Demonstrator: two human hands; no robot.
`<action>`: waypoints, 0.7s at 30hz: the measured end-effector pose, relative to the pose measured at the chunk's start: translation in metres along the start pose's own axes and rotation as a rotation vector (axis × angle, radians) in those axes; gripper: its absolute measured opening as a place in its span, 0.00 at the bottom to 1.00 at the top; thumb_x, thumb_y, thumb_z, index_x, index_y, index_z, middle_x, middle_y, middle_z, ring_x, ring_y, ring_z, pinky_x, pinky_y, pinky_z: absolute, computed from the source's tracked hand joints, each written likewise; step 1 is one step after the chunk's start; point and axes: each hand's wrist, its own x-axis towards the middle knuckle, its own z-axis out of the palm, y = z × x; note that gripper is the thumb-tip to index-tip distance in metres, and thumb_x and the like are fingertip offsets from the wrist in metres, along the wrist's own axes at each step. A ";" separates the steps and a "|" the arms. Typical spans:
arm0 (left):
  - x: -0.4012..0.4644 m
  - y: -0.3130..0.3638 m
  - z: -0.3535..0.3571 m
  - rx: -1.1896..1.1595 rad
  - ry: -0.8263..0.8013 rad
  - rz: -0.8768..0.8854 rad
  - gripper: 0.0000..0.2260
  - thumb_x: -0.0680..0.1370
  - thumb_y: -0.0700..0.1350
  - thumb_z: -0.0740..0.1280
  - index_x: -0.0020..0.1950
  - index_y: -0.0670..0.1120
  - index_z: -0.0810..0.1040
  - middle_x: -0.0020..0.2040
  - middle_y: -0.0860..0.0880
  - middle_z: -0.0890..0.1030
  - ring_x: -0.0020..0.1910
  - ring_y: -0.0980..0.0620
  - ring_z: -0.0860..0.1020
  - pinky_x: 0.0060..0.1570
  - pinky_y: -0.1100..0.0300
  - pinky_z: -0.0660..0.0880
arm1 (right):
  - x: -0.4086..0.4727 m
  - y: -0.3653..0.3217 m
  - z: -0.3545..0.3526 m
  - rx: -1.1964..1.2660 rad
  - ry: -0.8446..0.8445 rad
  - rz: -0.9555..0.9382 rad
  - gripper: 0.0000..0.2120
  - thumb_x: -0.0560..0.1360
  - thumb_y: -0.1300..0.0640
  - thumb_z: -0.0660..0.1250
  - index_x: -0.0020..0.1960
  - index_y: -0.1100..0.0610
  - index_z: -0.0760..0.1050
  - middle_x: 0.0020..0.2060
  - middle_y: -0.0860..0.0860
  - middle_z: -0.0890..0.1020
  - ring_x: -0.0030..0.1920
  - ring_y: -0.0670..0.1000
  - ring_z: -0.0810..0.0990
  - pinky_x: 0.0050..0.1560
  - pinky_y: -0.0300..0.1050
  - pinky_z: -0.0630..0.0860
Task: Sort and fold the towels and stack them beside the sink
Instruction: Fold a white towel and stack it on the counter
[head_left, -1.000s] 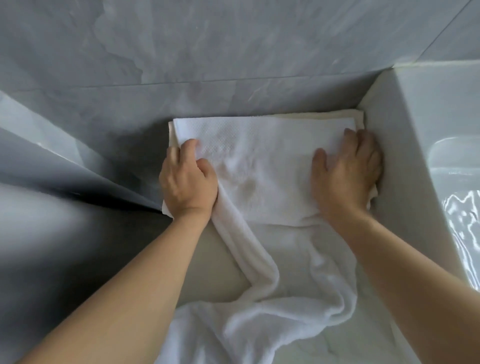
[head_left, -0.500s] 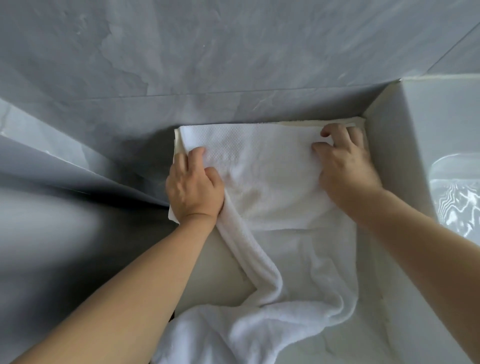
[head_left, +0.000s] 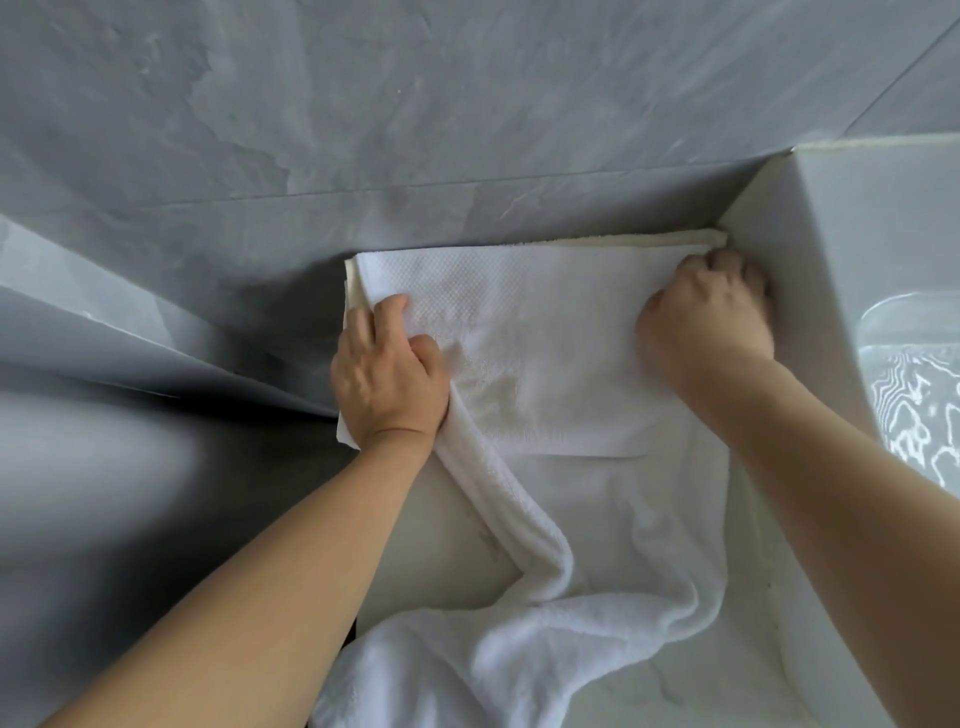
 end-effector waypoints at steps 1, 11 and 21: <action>0.000 0.000 0.000 0.001 -0.004 0.000 0.20 0.72 0.45 0.56 0.59 0.44 0.79 0.50 0.40 0.78 0.44 0.38 0.76 0.41 0.49 0.71 | 0.004 -0.001 -0.002 0.024 -0.012 0.024 0.19 0.77 0.60 0.56 0.65 0.68 0.67 0.64 0.67 0.68 0.65 0.66 0.66 0.66 0.54 0.63; 0.001 0.000 0.001 -0.007 -0.014 -0.003 0.21 0.72 0.46 0.54 0.59 0.44 0.79 0.50 0.41 0.78 0.45 0.39 0.77 0.42 0.50 0.70 | 0.021 -0.007 -0.014 0.109 -0.128 0.076 0.25 0.76 0.63 0.59 0.71 0.65 0.57 0.68 0.66 0.61 0.69 0.65 0.64 0.65 0.53 0.66; 0.001 0.000 0.003 -0.015 0.002 0.003 0.19 0.71 0.44 0.56 0.57 0.43 0.79 0.49 0.40 0.78 0.43 0.38 0.77 0.40 0.51 0.69 | 0.016 0.003 -0.010 0.363 0.172 0.012 0.19 0.70 0.73 0.53 0.58 0.61 0.66 0.63 0.64 0.63 0.41 0.65 0.72 0.43 0.52 0.68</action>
